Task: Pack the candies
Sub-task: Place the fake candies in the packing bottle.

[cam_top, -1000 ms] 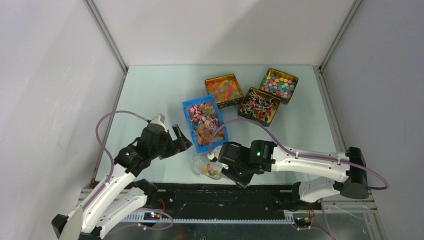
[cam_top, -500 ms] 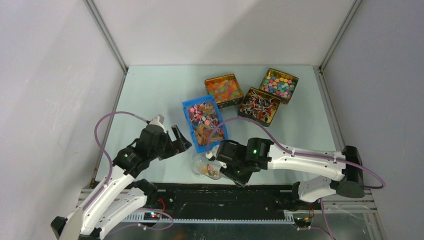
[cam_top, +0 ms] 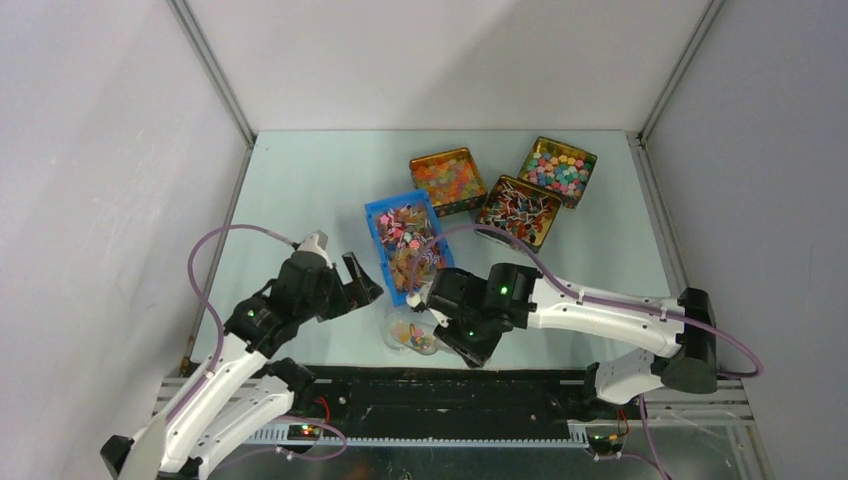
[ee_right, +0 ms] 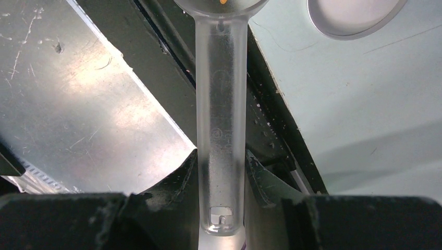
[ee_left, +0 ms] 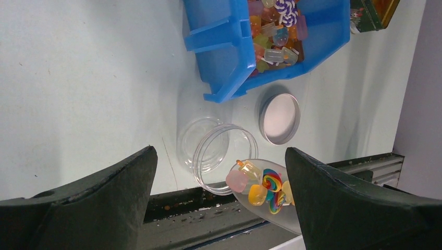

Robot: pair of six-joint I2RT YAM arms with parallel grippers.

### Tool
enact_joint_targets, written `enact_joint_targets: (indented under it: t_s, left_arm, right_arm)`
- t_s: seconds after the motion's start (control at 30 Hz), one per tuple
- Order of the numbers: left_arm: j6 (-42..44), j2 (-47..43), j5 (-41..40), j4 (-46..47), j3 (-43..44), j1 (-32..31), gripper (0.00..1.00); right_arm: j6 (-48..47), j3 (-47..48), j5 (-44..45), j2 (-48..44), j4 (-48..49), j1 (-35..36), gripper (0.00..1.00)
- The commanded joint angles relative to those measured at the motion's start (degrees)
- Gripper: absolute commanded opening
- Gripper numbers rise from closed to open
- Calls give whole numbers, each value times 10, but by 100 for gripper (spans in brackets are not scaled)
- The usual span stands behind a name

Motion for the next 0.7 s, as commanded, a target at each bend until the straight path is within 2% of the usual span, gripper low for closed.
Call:
enact_joint_targets:
  t_s: [0.0,0.67]
  left_arm:
    - [-4,-7,-12,1,-4,-4,100]
    - [-6,-12,-12,-1,-8,-5,100]
  right_arm:
    - [-4,46,-17,11,-23,-5,0]
    - [-13,104,-17,48,-86,-14,0]
